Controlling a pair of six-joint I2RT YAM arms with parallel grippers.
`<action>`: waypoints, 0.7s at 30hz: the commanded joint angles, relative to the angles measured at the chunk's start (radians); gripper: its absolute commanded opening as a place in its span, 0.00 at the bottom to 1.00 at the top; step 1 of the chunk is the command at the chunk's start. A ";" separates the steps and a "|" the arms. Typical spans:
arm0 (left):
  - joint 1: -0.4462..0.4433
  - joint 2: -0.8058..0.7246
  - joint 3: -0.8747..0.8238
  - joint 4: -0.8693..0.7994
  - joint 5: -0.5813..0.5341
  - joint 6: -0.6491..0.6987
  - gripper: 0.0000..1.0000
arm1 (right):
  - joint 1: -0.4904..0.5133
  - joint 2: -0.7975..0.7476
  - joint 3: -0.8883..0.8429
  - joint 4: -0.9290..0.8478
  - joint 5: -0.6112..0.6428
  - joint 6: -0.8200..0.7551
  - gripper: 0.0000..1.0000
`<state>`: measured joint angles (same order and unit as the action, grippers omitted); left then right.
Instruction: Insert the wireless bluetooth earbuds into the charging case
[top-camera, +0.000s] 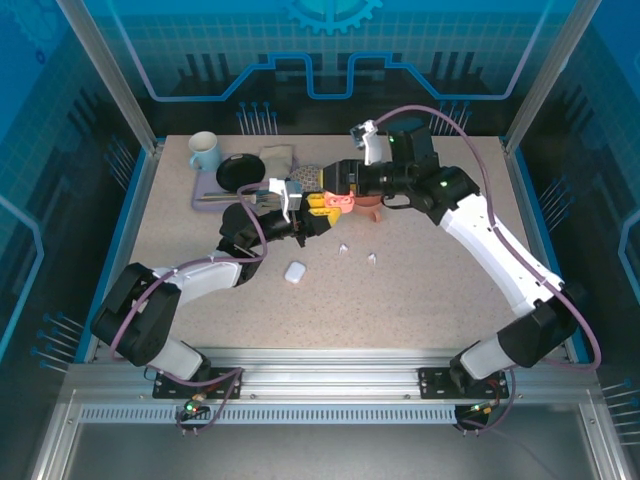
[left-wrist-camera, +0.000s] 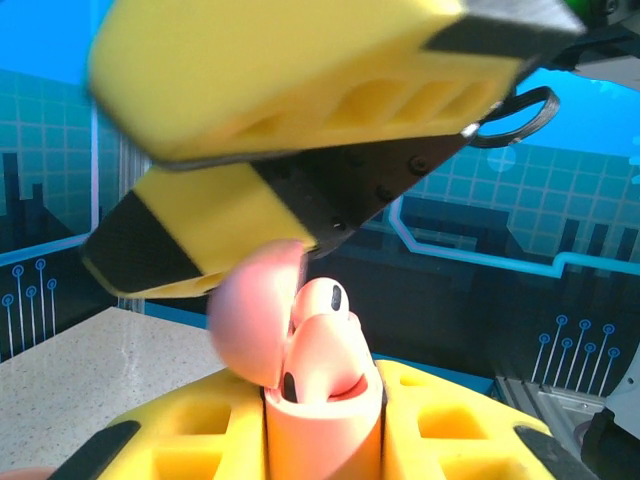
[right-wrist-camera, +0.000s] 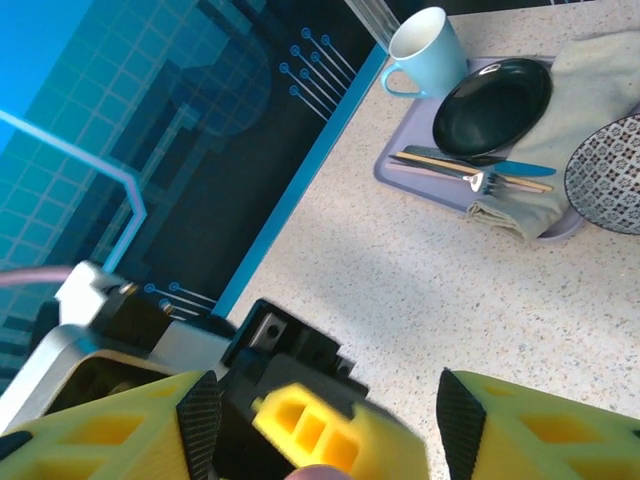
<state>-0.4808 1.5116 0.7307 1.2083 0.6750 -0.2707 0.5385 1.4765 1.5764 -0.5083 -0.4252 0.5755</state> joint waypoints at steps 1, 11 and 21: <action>-0.003 -0.012 0.027 0.009 -0.009 0.014 0.00 | 0.040 -0.079 -0.040 0.006 -0.077 0.024 0.61; -0.004 0.000 0.046 -0.093 -0.063 -0.004 0.00 | 0.010 -0.230 -0.155 -0.005 0.080 0.067 0.60; -0.005 0.016 -0.064 -0.266 -0.255 -0.077 0.00 | -0.068 -0.349 -0.352 -0.031 0.289 0.132 0.62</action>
<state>-0.4820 1.5146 0.6971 1.0134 0.5194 -0.3172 0.4839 1.1419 1.2686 -0.5182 -0.2111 0.6773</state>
